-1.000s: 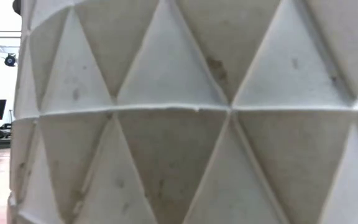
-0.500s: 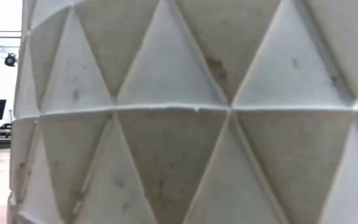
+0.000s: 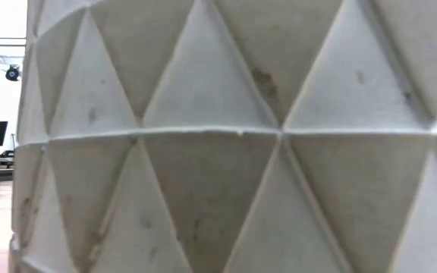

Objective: Pick and place pill bottles into a basket
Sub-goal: Put the medicine bottle on the container

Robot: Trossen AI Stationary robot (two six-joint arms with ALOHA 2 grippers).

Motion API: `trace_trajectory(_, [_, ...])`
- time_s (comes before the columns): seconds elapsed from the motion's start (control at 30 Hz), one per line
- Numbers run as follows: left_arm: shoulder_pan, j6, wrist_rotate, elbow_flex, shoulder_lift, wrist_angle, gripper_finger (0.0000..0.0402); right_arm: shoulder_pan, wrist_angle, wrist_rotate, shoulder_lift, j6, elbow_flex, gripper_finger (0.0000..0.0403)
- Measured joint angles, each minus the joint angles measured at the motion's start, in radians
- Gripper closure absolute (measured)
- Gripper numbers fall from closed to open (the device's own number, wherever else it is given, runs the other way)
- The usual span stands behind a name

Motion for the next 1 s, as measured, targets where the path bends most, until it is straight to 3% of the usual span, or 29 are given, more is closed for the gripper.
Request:
trace_trajectory(0.63, [0.033,-0.038,0.003,-0.101,0.025,0.124,0.0087,0.000,0.000,0.000,0.000,-0.008,0.000,0.0252])
trace_trajectory(0.8, [0.033,-0.063,-0.001,-0.109,0.025,0.118,0.0131,0.000,0.000,0.000,0.000,-0.008,0.000,0.0254])
trace_trajectory(1.0, [0.033,-0.087,-0.001,-0.109,0.024,0.122,0.0229,0.000,0.006,0.000,0.000,-0.008,0.000,0.0257])
